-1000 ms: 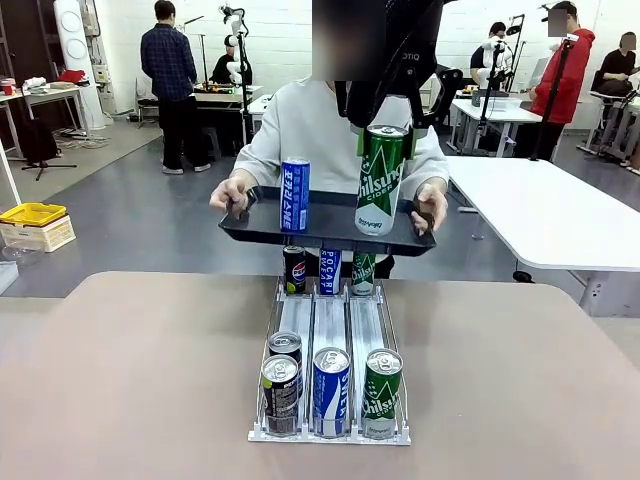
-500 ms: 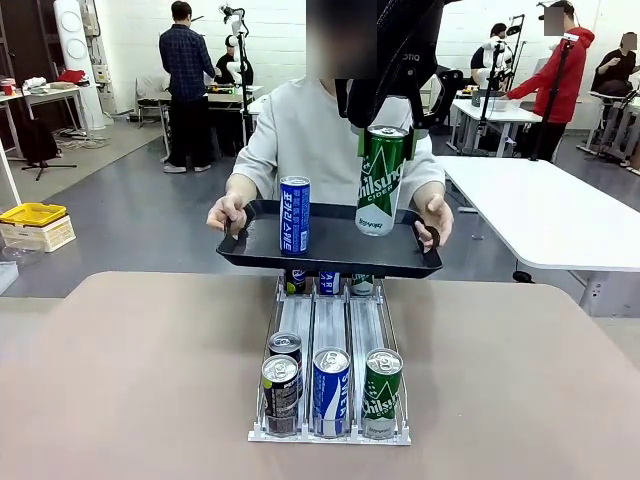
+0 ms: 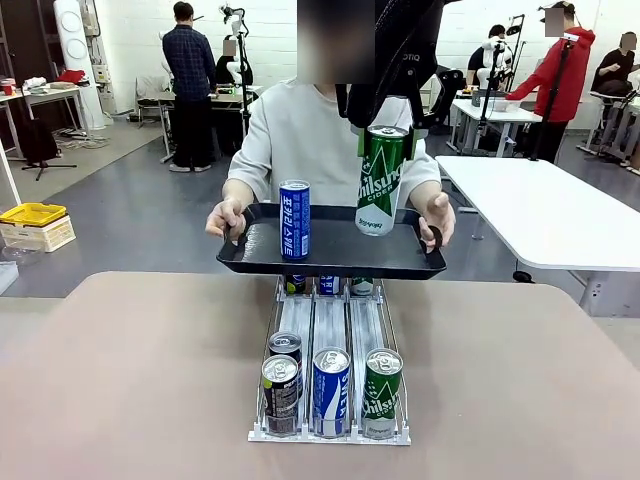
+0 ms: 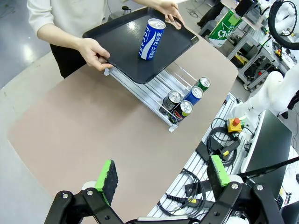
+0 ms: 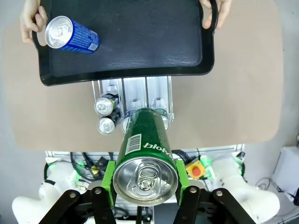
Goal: Retrieve and hand over the desired beverage to the person.
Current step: Place the picked can on the Handle tray extended by the person.
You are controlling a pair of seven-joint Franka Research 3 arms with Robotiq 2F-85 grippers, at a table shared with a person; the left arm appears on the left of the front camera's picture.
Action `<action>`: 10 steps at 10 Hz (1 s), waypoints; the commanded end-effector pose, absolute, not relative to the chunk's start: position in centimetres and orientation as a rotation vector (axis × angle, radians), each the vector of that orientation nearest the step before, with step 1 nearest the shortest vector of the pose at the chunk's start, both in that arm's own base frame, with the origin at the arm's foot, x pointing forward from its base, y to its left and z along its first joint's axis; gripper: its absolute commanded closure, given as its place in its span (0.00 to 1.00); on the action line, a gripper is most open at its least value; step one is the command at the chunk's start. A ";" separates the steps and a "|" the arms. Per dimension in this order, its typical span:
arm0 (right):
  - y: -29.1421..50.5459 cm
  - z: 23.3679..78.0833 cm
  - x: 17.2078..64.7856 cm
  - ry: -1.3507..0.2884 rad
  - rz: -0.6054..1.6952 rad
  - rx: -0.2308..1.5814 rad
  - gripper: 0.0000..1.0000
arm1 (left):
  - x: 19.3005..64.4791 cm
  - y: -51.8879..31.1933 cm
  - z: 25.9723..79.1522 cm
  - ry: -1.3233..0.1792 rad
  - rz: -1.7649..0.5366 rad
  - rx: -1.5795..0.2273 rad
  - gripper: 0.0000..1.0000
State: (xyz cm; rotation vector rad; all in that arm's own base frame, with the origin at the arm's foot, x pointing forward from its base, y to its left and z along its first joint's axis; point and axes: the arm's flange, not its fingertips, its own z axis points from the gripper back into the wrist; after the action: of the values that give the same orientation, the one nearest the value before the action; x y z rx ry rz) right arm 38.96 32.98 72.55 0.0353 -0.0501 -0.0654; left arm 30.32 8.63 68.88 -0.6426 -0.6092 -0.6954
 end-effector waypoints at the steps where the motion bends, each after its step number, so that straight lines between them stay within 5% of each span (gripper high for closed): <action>1: 32.5 72.3 38.4 -0.065 -0.068 0.025 0.98 | 30.3 8.8 68.9 -0.624 -0.719 -0.656 0.00; 2: 32.5 72.3 38.4 -0.065 -0.068 0.025 0.98 | 30.3 8.8 68.9 -0.624 -0.719 -0.656 0.00; 3: 33.0 72.6 39.0 -0.050 -0.065 0.035 0.42 | 30.3 8.8 68.9 -0.624 -0.719 -0.656 0.00; 10: 33.3 71.3 48.1 -0.009 -0.013 0.002 0.42 | 30.3 8.8 68.9 -0.624 -0.719 -0.656 0.00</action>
State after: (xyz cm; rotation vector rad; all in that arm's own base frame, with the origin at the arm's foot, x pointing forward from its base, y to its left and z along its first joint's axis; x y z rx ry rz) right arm 46.28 32.37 69.77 0.0356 -0.0006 -0.0352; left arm 30.31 8.64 68.89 -0.6426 -0.6092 -0.6955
